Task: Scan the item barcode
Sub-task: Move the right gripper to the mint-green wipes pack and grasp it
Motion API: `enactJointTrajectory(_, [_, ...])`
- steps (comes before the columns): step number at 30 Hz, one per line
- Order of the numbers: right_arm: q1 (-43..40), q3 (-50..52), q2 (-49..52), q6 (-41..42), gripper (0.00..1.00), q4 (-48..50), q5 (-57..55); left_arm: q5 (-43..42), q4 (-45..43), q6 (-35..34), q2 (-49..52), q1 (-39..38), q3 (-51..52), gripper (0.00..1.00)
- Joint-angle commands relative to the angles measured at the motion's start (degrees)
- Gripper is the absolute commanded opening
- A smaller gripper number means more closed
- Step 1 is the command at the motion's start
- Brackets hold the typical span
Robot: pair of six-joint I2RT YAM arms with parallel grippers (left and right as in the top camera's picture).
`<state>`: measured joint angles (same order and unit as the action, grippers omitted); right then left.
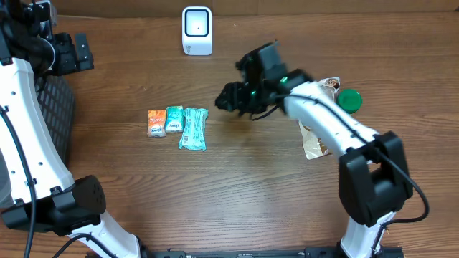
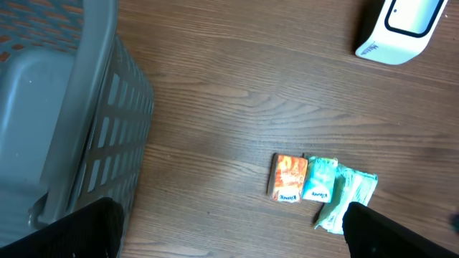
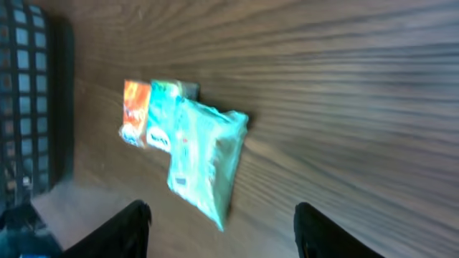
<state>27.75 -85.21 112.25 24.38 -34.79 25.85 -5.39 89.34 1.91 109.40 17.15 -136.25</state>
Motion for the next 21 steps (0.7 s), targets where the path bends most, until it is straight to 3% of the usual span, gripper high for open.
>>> enactJointTrajectory(1, [3.6,3.7,2.1,7.2,0.61,6.2,-4.0,-0.4,0.0,0.9,-1.0,0.1,-1.1,1.00])
enactJointTrajectory(9, [7.9,4.4,9.4,7.5,0.52,15.7,-5.9,-0.4,0.0,0.9,-1.0,0.1,-1.1,1.00])
enactJointTrajectory(14, [7.1,4.1,10.4,3.4,0.55,18.2,-12.3,-0.4,0.0,0.9,-1.0,0.1,-1.1,1.00])
enactJointTrajectory(21, [4.2,2.1,10.3,-0.7,0.55,19.3,-7.7,-0.4,0.0,0.9,-1.0,0.1,-1.1,0.99])
